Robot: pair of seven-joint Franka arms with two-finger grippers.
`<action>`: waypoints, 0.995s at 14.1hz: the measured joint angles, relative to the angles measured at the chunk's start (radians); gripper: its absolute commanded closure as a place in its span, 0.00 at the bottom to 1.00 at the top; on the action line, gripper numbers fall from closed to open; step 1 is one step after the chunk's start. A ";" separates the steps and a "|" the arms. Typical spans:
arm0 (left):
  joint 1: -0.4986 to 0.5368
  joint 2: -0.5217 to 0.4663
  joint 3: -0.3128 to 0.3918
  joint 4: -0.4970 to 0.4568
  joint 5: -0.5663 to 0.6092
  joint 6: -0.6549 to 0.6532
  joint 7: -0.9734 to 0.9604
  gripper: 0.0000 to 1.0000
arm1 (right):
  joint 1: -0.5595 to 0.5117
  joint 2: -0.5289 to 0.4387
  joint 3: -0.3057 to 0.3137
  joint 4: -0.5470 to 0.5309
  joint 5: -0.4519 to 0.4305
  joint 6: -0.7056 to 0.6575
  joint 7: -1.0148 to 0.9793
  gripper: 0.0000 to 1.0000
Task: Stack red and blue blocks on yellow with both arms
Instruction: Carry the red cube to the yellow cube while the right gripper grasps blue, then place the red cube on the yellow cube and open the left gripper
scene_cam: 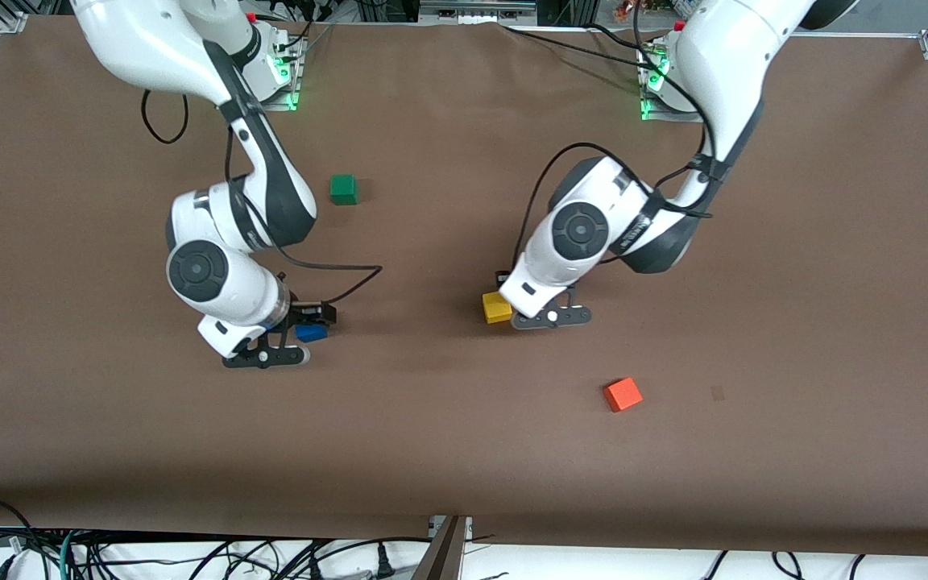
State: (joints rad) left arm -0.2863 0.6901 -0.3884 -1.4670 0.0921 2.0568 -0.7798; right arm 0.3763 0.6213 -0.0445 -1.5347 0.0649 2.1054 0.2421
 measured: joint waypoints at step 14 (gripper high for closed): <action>-0.156 0.110 0.111 0.122 0.000 0.026 -0.108 0.00 | -0.004 0.120 -0.005 -0.018 0.000 0.120 -0.027 0.77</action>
State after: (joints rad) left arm -0.4419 0.7997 -0.2772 -1.3449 0.0921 2.0831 -0.8882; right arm 0.3722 0.7415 -0.0494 -1.5526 0.0648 2.2253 0.2156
